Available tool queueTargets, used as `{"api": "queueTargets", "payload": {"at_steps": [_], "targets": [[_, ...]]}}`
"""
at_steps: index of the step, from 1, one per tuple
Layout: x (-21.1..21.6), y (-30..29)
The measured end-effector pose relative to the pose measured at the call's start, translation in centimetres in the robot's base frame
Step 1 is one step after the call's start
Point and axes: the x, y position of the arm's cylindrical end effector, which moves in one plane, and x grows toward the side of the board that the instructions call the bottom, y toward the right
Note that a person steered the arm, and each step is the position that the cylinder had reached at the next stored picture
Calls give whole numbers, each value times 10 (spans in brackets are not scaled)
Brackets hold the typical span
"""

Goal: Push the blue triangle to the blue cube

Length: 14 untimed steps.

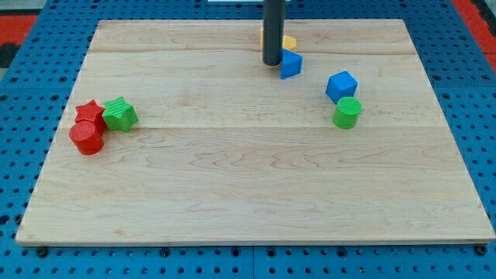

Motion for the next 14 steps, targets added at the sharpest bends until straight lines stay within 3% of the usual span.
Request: {"api": "queueTargets", "payload": {"at_steps": [4,9,14], "targets": [[19,50],[75,32],[47,75]]}}
